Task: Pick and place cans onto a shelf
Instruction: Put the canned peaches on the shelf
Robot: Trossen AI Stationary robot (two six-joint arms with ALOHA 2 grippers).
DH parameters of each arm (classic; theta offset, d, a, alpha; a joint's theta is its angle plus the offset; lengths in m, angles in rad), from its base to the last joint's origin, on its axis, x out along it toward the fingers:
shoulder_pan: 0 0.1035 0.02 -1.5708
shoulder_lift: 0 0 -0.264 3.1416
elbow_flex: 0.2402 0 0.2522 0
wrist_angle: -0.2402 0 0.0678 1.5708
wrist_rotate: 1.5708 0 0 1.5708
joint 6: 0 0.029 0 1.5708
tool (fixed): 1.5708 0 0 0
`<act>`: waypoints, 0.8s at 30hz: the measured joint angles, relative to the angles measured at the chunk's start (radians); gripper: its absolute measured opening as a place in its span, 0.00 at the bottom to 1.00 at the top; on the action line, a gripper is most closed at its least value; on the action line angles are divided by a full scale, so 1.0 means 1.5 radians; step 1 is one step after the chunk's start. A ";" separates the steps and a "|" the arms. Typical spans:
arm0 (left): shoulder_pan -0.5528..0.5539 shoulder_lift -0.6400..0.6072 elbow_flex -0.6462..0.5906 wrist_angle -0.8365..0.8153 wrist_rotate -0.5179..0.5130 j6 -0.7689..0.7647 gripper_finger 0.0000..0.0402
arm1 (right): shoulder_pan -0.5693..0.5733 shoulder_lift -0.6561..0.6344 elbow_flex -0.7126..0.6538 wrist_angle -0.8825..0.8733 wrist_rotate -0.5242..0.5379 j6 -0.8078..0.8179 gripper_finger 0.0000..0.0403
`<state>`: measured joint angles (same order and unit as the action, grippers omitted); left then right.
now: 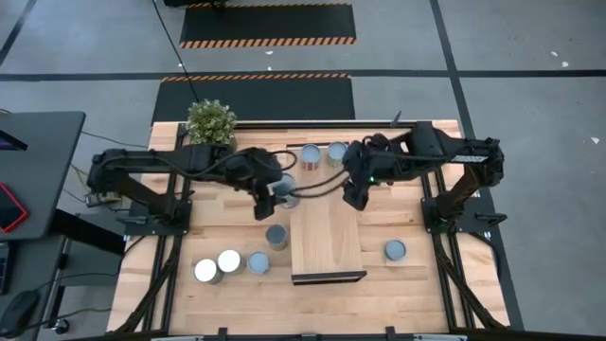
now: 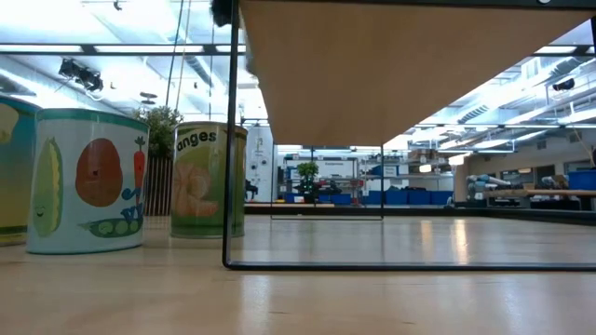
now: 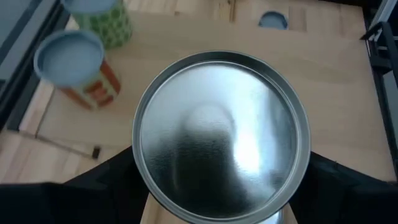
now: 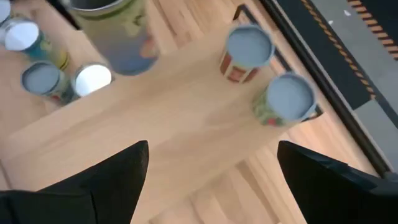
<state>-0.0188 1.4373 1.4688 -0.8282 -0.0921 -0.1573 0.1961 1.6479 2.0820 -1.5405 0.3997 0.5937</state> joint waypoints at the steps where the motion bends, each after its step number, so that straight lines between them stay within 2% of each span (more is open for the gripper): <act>1: -0.002 0.014 0.011 0.007 -0.001 0.009 0.76 | 0.008 -0.005 -0.012 0.000 0.000 0.009 0.90; 9: -0.014 0.119 0.030 0.142 0.015 0.042 0.76 | 0.063 -0.058 -0.107 -0.014 0.000 0.139 0.90; 15: -0.013 0.162 0.029 0.172 0.040 0.066 0.76 | 0.100 -0.105 -0.154 -0.005 0.000 0.243 0.90; 24: -0.013 0.174 0.030 0.194 0.077 0.114 0.78 | 0.117 -0.099 -0.162 0.010 0.015 0.251 0.90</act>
<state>-0.0387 1.6981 1.5131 -0.5374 0.0231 0.0137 0.3721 1.5000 1.8393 -1.5254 0.4217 0.9696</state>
